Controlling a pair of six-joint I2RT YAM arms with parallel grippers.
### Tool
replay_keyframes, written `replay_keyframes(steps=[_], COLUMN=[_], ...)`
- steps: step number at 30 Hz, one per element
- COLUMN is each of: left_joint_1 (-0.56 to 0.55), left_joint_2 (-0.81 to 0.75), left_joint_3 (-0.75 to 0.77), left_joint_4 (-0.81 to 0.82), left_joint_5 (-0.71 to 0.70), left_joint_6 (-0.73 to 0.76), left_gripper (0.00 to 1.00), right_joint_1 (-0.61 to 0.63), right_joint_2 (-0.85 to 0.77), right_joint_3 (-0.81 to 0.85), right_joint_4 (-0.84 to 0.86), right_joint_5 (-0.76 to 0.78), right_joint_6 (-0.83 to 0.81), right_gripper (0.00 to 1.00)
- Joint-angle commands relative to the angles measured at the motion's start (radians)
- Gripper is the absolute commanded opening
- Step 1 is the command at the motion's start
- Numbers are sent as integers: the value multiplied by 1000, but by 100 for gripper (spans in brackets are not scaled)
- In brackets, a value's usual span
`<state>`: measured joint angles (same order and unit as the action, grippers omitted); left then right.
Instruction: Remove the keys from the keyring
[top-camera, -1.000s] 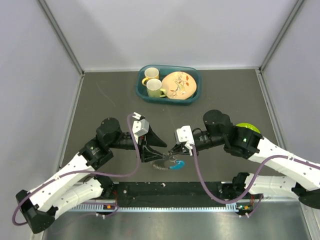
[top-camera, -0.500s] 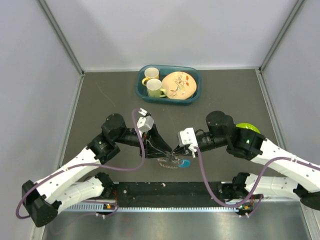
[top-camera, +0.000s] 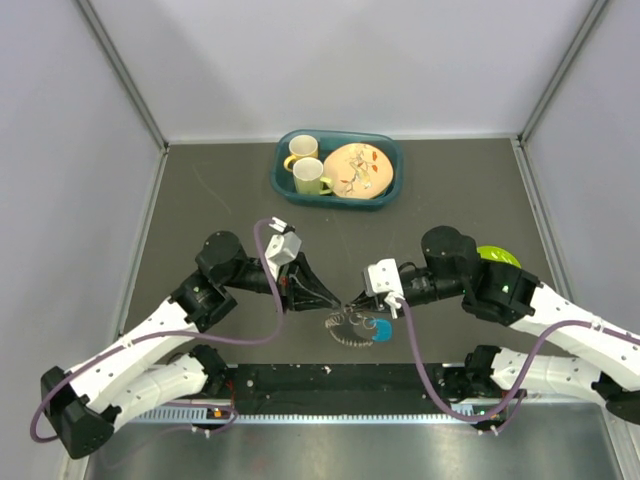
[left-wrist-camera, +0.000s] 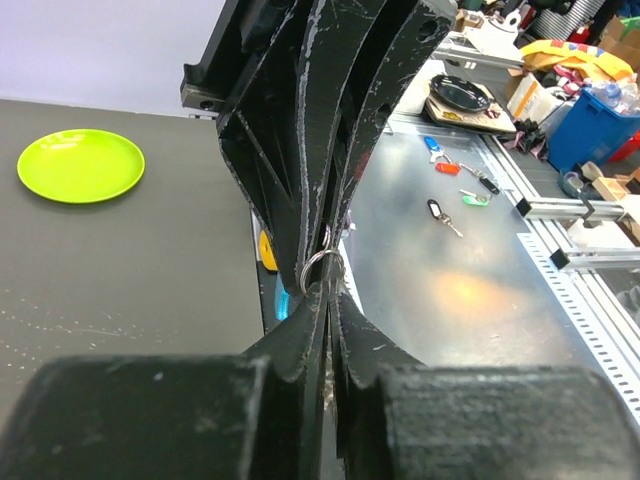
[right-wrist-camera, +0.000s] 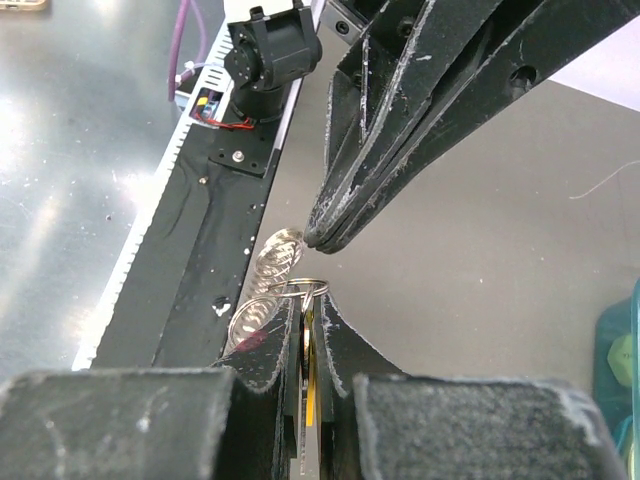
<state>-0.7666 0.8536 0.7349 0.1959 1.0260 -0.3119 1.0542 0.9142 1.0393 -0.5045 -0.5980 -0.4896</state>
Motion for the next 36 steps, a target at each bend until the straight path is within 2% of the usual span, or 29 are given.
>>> replay_keyframes(steps=[1, 2, 6, 13, 23, 27, 29, 32, 36], left_joint_1=[-2, 0, 0, -2, -2, -2, -3, 0, 0], left_joint_2=[-21, -18, 18, 70, 107, 119, 117, 88, 70], left_joint_3=[-3, 0, 38, 54, -8, -40, -35, -43, -43], left_joint_4=[25, 8, -16, -15, 140, 142, 90, 76, 69], left_joint_5=[-18, -14, 20, 82, 72, 22, -38, -138, -219], left_joint_6=[33, 36, 43, 14, -70, -40, 2, 29, 54], left_gripper=[17, 32, 42, 44, 44, 45, 46, 47, 48], right_joint_1=[6, 6, 7, 7, 7, 10, 16, 36, 58], right_joint_2=[-31, -32, -26, -8, 47, 93, 101, 127, 170], right_joint_3=[5, 4, 4, 27, 142, 226, 240, 287, 337], right_joint_4=[54, 54, 50, 40, -150, -294, -316, -367, -428], right_joint_5=[-32, -39, -62, -13, 125, 242, 292, 445, 563], right_joint_6=[-14, -15, -23, -55, -155, -231, -251, -283, -340], right_gripper=[0, 0, 0, 0, 0, 0, 0, 0, 0])
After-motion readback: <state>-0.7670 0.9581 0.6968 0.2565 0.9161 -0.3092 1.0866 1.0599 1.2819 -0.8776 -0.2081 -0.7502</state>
